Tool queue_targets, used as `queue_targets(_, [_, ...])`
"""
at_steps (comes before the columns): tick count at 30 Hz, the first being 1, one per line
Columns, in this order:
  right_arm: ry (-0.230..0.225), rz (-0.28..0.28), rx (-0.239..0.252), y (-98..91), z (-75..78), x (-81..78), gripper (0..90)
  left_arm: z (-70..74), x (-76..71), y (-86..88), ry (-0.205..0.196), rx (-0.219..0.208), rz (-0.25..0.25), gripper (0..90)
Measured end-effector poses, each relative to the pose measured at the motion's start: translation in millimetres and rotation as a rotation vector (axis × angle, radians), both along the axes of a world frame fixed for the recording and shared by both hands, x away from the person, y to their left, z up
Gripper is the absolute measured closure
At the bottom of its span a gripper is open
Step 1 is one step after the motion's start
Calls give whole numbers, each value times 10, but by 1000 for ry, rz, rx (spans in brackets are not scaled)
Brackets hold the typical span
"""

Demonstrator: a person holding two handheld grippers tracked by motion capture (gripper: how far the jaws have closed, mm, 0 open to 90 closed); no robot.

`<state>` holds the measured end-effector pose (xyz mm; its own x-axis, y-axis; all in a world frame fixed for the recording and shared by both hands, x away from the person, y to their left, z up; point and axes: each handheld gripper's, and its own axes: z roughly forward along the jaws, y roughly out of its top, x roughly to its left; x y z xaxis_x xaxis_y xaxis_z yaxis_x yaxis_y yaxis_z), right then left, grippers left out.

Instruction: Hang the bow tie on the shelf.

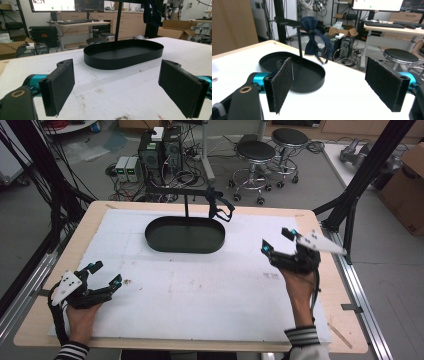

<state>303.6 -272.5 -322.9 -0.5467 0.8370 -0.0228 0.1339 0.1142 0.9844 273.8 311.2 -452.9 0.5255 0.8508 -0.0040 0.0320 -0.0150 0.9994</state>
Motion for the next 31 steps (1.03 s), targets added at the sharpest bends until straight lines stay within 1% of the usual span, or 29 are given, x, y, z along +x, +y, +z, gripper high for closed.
queue_targets(1, [-6,-12,21,-76,-163,-197,208,0,1,-4,-1,1,1,140])
queue_targets(3, [-11,-19,46,-130,-330,-355,204,2,2,-5,2,8,3,140])
queue_targets(4, [-11,-19,46,-130,-330,-355,204,3,3,-5,4,8,4,140])
queue_targets(5, [-15,-33,67,-156,-490,-465,190,3,4,-4,5,7,4,140])
queue_targets(7, [-29,-45,75,-154,-643,-537,182,2,6,-6,5,2,4,140])
queue_targets(9, [-40,-61,62,-133,-783,-571,172,3,6,-3,7,4,5,140])
queue_targets(11, [-59,-70,38,-97,-908,-575,162,3,5,-1,7,5,3,140])
queue_targets(12, [-59,-70,38,-97,-908,-575,162,3,5,-1,7,5,3,140])
queue_targets(13, [-64,-77,19,-53,-1001,-568,158,2,5,-2,5,4,4,139])
queue_targets(14, [-63,-75,11,-31,-1038,-560,155,3,3,-1,5,5,3,139])
queue_targets(15, [-63,-75,11,-31,-1038,-560,155,1,2,-4,2,2,4,139])
queue_targets(16, [-68,-77,-3,5,-1108,-543,149,-1,-7,0,-6,2,9,140])
queue_targets(17, [-63,-73,-4,20,-1140,-532,149,-1,-7,0,-6,2,9,139])
queue_targets(18, [-63,-73,-4,20,-1140,-532,149,-3,-11,0,-8,-5,10,139])
queue_targets(19, [-47,-84,-18,38,-1184,-512,141,-3,-13,9,-11,-3,8,139])
queue_targets(20, [-51,-88,-21,40,-1203,-502,140,-3,-13,9,-11,-3,8,139])
queue_targets(22, [-34,-90,-15,45,-1221,-488,130,-4,-16,4,-14,-4,8,140])
queue_targets(24, [-34,-94,-19,47,-1223,-484,127,-4,-17,2,-15,-3,10,139])
queue_targets(26, [-34,-95,-12,42,-1231,-488,125,-4,-17,2,-15,-3,9,139])
queue_targets(27, [-12,-103,-10,29,-1268,-477,119,-4,-16,2,-14,-3,10,139])
queue_targets(28, [-7,-113,-1,29,-1270,-482,118,-5,-16,2,-14,-4,10,139])
queue_targets(29, [-7,-113,-1,29,-1270,-482,118,-4,-16,2,-15,-4,10,139])
queue_targets(30, [-26,-124,4,17,-1273,-489,118,-5,-16,3,-15,-5,11,139])
queue_targets(31, [-22,-124,9,18,-1274,-495,118,-5,-17,7,-14,-4,10,140])
